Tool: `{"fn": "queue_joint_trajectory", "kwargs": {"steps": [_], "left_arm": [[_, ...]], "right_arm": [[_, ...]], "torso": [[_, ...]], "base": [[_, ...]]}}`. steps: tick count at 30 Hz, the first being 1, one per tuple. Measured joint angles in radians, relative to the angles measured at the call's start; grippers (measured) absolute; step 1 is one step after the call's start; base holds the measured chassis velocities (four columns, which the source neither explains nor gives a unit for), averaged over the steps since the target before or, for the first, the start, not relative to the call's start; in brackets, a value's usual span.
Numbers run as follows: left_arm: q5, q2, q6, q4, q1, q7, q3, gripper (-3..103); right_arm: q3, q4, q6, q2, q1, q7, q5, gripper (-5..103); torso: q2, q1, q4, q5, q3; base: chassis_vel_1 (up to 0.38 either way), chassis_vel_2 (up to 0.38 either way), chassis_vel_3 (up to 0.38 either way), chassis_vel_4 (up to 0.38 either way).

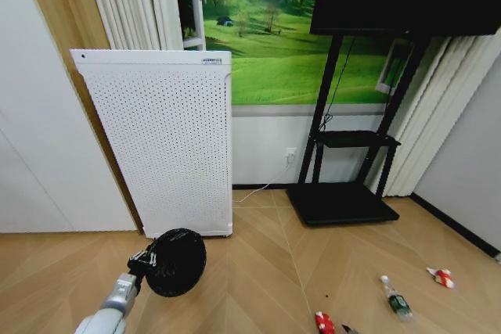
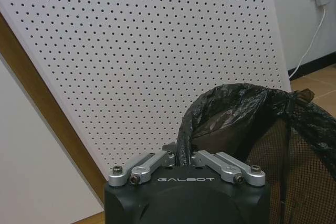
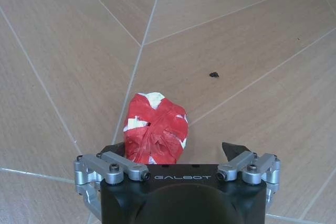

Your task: Pick up the trash bin and place the garbage on the floor into it.

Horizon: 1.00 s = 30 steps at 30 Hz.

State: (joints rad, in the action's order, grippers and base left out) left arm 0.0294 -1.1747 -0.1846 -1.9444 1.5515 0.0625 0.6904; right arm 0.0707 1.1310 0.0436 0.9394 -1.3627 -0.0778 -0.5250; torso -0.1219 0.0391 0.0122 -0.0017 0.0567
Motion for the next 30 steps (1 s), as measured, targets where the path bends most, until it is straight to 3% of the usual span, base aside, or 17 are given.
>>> {"fn": "queue_joint_trajectory", "kwargs": {"steps": [15, 17, 23, 25, 28, 30], "left_arm": [[-0.002, 0.000, 0.004, 0.015, -0.008, 0.000, -0.010, 6], [-0.003, -0.002, 0.005, 0.018, -0.009, 0.000, -0.012, 6], [-0.005, -0.006, 0.005, 0.022, -0.013, 0.000, -0.014, 6], [-0.007, -0.010, 0.006, 0.027, -0.019, 0.000, -0.016, 6], [-0.008, -0.012, 0.007, 0.028, -0.020, -0.001, -0.016, 6], [-0.008, -0.012, 0.008, 0.029, -0.020, -0.001, -0.016, 6]], "right_arm": [[0.000, -0.004, -0.034, -0.012, -0.013, 0.016, 0.028, 98], [0.003, 0.048, -0.025, -0.037, -0.038, 0.009, 0.021, 91], [0.010, 0.114, -0.004, -0.067, -0.070, 0.005, 0.009, 74], [0.018, 0.134, -0.004, -0.074, -0.077, 0.002, 0.010, 57], [0.023, 0.136, -0.007, -0.074, -0.078, 0.000, 0.012, 49], [0.024, 0.137, -0.008, -0.074, -0.078, 0.000, 0.012, 49]], "torso": [[0.001, 0.000, -0.0009, 0.0028, 0.000], [0.001, 0.000, -0.0014, 0.0046, 0.001], [0.001, 0.000, -0.0001, 0.0035, 0.001], [0.001, 0.000, -0.0002, 0.0027, 0.001], [0.001, 0.000, -0.0005, 0.0024, 0.000], [0.001, 0.000, -0.0004, 0.0023, 0.000]], "base": [[0.000, 0.000, 0.000, 0.000], [0.000, 0.000, 0.000, 0.000], [0.000, 0.000, 0.000, 0.000], [0.000, 0.000, 0.000, 0.000], [0.000, 0.000, 0.000, 0.000], [0.000, 0.000, 0.000, 0.000]]}}
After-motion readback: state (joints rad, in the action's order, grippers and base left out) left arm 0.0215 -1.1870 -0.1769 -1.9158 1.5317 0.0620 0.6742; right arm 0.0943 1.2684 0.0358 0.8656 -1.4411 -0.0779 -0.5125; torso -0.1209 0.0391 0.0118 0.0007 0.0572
